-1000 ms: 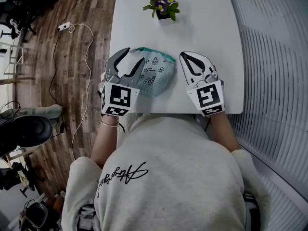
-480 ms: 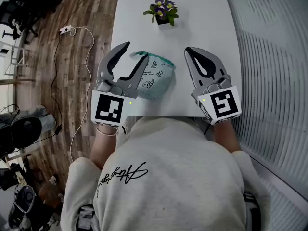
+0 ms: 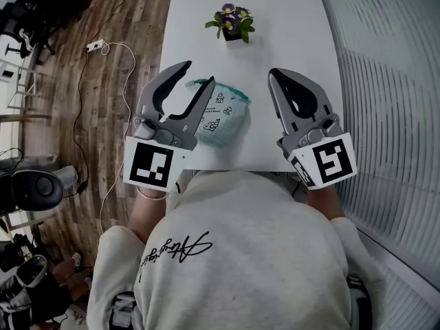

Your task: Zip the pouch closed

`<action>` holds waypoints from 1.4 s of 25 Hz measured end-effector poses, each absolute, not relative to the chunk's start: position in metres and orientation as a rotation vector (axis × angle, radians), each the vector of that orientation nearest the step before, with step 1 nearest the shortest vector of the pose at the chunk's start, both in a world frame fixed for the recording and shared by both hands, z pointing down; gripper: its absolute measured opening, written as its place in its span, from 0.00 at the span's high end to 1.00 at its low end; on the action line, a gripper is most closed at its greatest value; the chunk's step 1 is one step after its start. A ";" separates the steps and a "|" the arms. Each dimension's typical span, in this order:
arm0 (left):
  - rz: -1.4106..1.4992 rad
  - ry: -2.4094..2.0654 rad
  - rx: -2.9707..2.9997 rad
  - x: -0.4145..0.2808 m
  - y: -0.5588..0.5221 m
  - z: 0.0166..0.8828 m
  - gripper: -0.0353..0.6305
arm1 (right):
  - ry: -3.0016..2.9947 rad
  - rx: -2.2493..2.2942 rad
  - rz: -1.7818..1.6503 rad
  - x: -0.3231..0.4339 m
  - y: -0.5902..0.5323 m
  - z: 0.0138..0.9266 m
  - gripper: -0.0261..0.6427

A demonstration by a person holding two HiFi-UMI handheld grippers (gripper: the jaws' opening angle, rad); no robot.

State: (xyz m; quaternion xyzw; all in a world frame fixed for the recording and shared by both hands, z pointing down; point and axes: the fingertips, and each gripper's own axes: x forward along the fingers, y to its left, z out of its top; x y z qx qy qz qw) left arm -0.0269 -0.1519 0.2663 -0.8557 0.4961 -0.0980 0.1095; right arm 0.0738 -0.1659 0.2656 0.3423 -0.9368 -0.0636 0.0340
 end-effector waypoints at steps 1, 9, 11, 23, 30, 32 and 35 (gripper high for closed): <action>-0.286 1.454 -2.519 -0.026 -0.152 0.266 0.72 | -2.886 1.058 -0.191 0.075 -0.166 0.265 0.96; -0.270 1.447 -2.539 -0.020 -0.152 0.268 0.93 | -2.902 1.059 -0.185 0.074 -0.168 0.260 0.96; -0.266 1.460 -2.535 -0.021 -0.152 0.266 0.94 | -2.909 1.059 -0.183 0.074 -0.167 0.259 0.96; -0.253 1.476 -2.532 -0.022 -0.154 0.262 0.95 | -2.938 1.071 -0.206 0.074 -0.169 0.250 0.96; -0.268 1.471 -2.522 -0.024 -0.157 0.264 0.95 | -2.938 1.071 -0.203 0.073 -0.172 0.251 0.96; -0.272 1.465 -2.522 -0.024 -0.158 0.264 0.95 | -2.936 1.070 -0.204 0.072 -0.172 0.252 0.96; -0.273 1.453 -2.527 -0.024 -0.159 0.264 0.95 | -2.932 1.069 -0.205 0.071 -0.172 0.252 0.96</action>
